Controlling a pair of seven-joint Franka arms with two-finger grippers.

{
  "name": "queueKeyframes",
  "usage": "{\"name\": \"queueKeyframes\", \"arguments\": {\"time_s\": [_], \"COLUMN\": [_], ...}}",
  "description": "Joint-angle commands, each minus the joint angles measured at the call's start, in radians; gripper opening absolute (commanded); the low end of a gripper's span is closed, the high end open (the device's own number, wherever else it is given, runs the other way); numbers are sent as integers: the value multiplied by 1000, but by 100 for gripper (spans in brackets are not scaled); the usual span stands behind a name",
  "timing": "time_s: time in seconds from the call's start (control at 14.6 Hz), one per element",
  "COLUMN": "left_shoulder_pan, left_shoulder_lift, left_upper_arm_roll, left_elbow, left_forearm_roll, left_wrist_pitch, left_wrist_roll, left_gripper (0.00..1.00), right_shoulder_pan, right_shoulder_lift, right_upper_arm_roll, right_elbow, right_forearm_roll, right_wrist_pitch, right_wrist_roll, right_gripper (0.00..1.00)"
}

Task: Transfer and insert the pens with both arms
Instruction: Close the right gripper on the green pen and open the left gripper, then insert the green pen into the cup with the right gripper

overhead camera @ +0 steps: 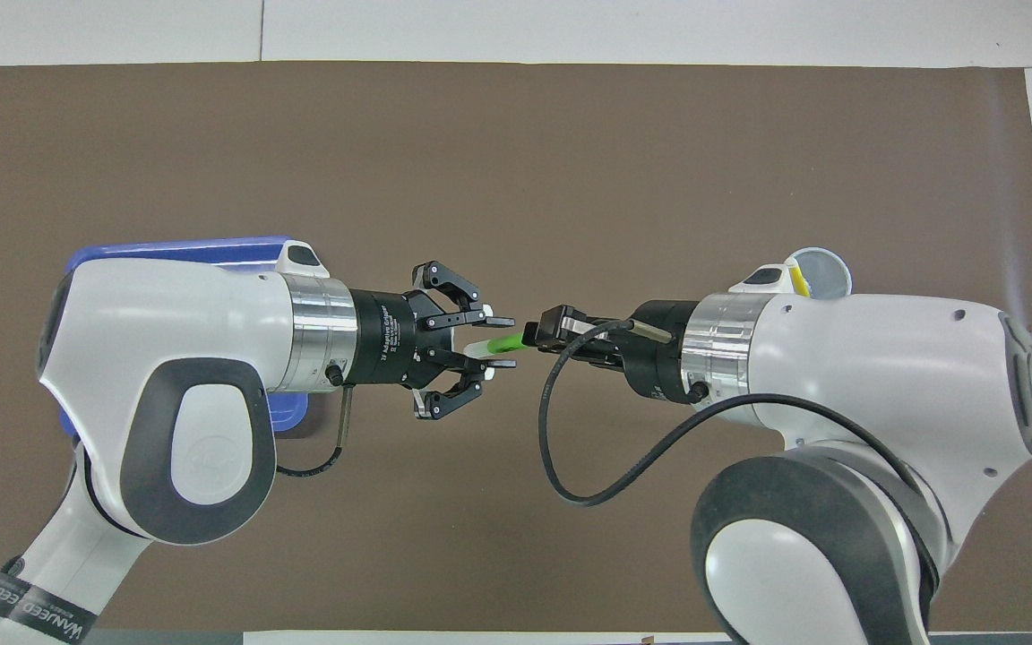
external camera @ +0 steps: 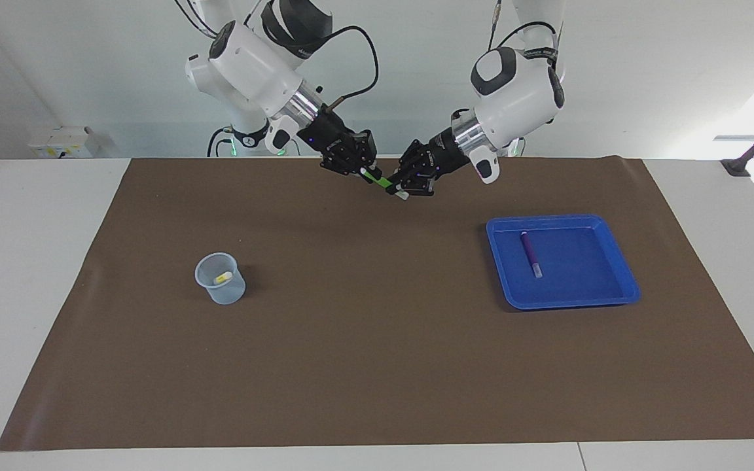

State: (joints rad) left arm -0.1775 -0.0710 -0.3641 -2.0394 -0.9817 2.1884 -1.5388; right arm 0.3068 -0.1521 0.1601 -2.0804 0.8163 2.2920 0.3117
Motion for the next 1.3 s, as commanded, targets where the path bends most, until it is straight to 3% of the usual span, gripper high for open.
{"name": "queueKeyframes", "arguments": {"time_s": [0.0, 0.07, 0.27, 0.55, 0.75, 0.96, 1.23], "left_shoulder_pan": [-11, -1, 56, 160, 266, 335, 403], "left_shoulder_lift": [-41, -41, -39, -39, -43, -43, -14], "left_upper_arm_roll": [13, 14, 16, 17, 19, 17, 17], "left_elbow": [-39, -39, -39, -30, -28, -31, -42], "left_forearm_roll": [-18, -15, 4, 170, 256, 406, 576], "left_wrist_pitch": [16, 11, -21, -155, -274, -312, -300], "left_wrist_roll": [19, 19, 34, 173, 392, 585, 935], "left_gripper": [100, 100, 100, 100, 100, 100, 100], "right_shoulder_pan": [-21, -40, -129, -225, -311, -400, -405], "right_shoulder_lift": [-18, -17, -17, 34, 63, 120, 158], "right_upper_arm_roll": [1, -1, -4, -5, -7, -7, -7], "right_elbow": [0, 34, 95, 227, 230, 227, 177], "right_forearm_roll": [-133, -245, -362, -624, -667, -683, -747], "right_wrist_pitch": [-67, -128, -255, -350, -309, -289, -243], "right_wrist_roll": [-26, -31, -136, -247, -388, -572, -663], "right_gripper": [0, 0, 0, 0, 0, 0, 0]}}
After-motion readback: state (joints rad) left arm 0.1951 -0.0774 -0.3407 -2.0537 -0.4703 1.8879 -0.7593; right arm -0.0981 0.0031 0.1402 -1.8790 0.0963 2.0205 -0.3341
